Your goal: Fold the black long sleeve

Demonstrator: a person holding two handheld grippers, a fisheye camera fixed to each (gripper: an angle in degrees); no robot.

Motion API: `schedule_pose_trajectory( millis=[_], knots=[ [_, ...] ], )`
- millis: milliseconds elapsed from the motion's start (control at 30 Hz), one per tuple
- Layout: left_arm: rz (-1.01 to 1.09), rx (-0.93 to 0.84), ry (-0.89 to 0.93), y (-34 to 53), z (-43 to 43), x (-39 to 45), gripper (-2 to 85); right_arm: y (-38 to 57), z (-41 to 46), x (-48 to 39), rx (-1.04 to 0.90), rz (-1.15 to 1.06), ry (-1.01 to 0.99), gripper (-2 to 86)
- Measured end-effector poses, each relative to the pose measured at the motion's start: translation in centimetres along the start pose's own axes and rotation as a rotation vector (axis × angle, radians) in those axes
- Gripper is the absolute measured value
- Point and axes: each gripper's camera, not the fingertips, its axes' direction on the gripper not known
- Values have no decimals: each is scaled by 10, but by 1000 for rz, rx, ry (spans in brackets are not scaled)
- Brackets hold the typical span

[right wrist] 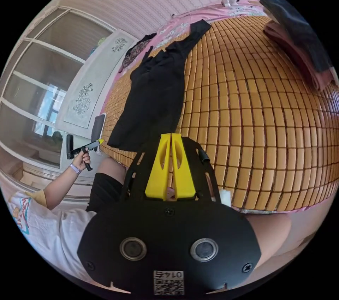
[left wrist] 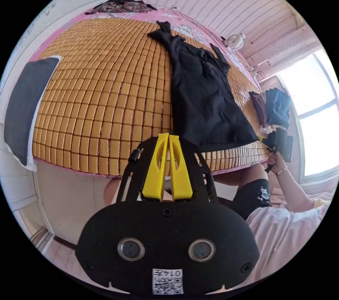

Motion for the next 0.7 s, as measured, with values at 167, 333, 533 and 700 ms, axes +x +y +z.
schedule_pose_trajectory(
  millis=[167,333,533,700],
  knots=[
    [-20,-24,9,10,2,-36,-6,21,1,22,-9,68,86,8],
    [23,-43,12,-3,12,-45,32,13,16,8,-19,-67,231,47],
    [79,-100,-101,-28,47,-31,64,1,85,-45,-181,-437,360,64],
    [116,-148,-222,-36,63,-35,48,0,136,-56,-289,-530,474,57]
  ],
)
